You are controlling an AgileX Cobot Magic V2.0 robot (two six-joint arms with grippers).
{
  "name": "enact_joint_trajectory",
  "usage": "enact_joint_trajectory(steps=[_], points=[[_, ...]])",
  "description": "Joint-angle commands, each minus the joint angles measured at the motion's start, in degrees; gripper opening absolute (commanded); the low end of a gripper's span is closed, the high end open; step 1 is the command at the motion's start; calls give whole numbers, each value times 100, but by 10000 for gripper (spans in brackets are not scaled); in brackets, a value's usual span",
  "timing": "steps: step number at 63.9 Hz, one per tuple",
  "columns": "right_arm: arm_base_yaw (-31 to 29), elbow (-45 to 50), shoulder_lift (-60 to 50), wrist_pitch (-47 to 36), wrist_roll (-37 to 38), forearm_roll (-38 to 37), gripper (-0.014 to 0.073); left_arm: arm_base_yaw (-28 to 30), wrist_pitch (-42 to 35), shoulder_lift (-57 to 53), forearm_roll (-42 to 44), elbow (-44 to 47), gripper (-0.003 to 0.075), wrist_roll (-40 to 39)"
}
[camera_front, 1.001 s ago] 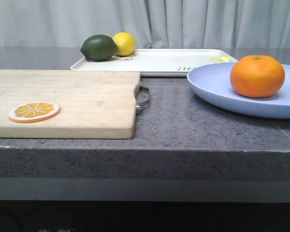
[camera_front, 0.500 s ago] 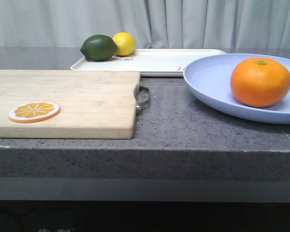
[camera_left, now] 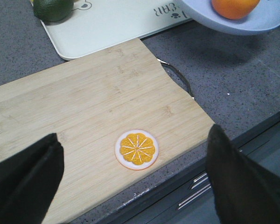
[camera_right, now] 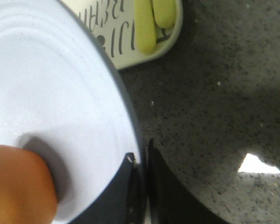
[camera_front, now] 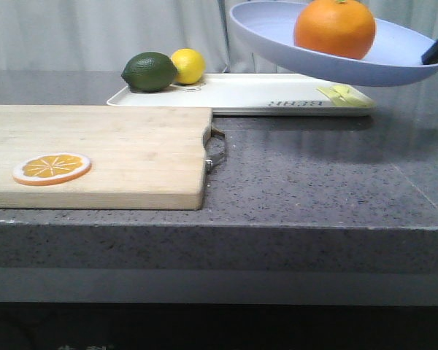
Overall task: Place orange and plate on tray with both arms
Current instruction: 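Grip the plate rim with the right gripper and lift it, then carry the plate onto the white tray and lower it, then open the right gripper and raise it away from the plate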
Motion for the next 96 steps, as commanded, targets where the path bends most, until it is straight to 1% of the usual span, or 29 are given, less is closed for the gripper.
enact_joint_trajectory(steps=[1, 10, 23, 29, 36, 41, 47, 56, 71, 73, 78, 89, 94, 96], points=[[294, -599, -97, -143, 619, -89, -68, 7, -437, -9, -64, -146, 602, -46], [737, -1524, 440, -63, 1338, -493, -68, 7, -437, -9, -64, -146, 602, -46], [1106, -2946, 1522, 262, 1937, -697, -68, 7, -437, -9, -79, -146, 602, -46], [1206, -3703, 2079, 441, 2291, -948, -68, 7, -437, -9, -79, -146, 602, -46], [1300, -4584, 2687, 664, 2755, -1417, -68, 7, -437, -9, -79, -146, 602, -46], [1335, -5121, 3079, 823, 2944, -1686, -68, 7, -437, -9, -79, -146, 602, -46], [1347, -5721, 3472, 962, 3069, -1842, -68, 7, -437, 3, -79, -146, 602, -46], [1347, -6165, 3750, 958, 3075, -1899, -68, 7, -437, 3, -79, -146, 602, -46], [1347, -6197, 3785, 755, 3075, -1942, -55, 7, -424, 3, -86, -146, 602, -46], [1347, -6197, 3785, 755, 3075, -1942, -37, 7, -436, 3, -86, -146, 602, -46], [1347, -6197, 3785, 742, 3075, -1942, 63, 7, -436, 3, -86, -146, 602, -46], [1347, -6197, 3785, 675, 3075, -1942, 393, 7, -436, 3, -86, -146, 602, -46], [1347, -6202, 3750, 671, 3080, -1942, 472, 7, -436, 3, -86, -146, 602, -46], [1347, -6202, 3723, 671, 3080, -1942, 482, 7, -436, 3, -86, -146, 602, -46]])
